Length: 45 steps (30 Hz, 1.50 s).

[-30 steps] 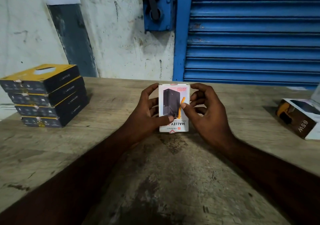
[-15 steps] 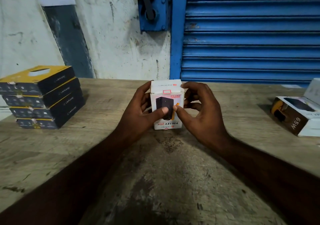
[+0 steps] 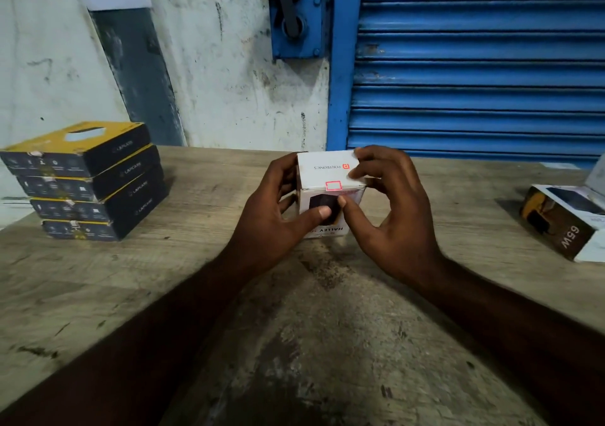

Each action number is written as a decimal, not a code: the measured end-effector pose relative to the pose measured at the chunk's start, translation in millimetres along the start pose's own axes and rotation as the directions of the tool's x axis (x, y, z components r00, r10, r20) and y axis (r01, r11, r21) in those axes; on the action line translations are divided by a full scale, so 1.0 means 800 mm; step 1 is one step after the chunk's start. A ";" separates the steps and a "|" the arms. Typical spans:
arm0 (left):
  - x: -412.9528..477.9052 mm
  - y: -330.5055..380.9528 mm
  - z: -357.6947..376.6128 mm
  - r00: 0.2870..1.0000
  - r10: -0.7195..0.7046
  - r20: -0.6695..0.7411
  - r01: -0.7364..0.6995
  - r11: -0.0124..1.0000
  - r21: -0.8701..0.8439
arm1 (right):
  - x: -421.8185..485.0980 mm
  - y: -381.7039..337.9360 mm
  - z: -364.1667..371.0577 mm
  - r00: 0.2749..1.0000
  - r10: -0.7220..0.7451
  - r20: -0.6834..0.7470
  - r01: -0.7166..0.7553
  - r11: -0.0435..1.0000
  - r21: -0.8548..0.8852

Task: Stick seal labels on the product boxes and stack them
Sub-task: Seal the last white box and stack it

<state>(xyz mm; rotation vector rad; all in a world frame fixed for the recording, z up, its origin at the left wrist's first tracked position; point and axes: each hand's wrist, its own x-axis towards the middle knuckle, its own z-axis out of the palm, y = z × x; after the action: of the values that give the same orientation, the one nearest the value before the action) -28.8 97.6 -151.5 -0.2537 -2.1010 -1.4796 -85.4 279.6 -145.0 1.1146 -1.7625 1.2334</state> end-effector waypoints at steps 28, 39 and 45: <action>-0.003 0.006 0.003 0.990 0.139 0.030 -0.139 0.990 -0.004 | -0.002 -0.004 -0.002 0.999 -0.046 -0.001 0.046 0.997 -0.067; -0.001 0.007 0.003 0.991 0.126 0.040 -0.126 0.992 0.003 | -0.001 -0.005 -0.003 0.999 -0.035 0.015 0.035 0.998 -0.047; -0.001 0.009 0.003 0.990 0.131 0.048 -0.131 0.991 0.011 | -0.001 -0.006 -0.003 1.000 -0.027 0.009 0.027 0.999 -0.044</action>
<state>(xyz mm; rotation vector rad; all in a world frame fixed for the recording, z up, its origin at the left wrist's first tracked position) -25.3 102.6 -146.6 -0.4166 -2.0885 -1.3933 -80.9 281.4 -143.1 1.1157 -1.7670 1.1696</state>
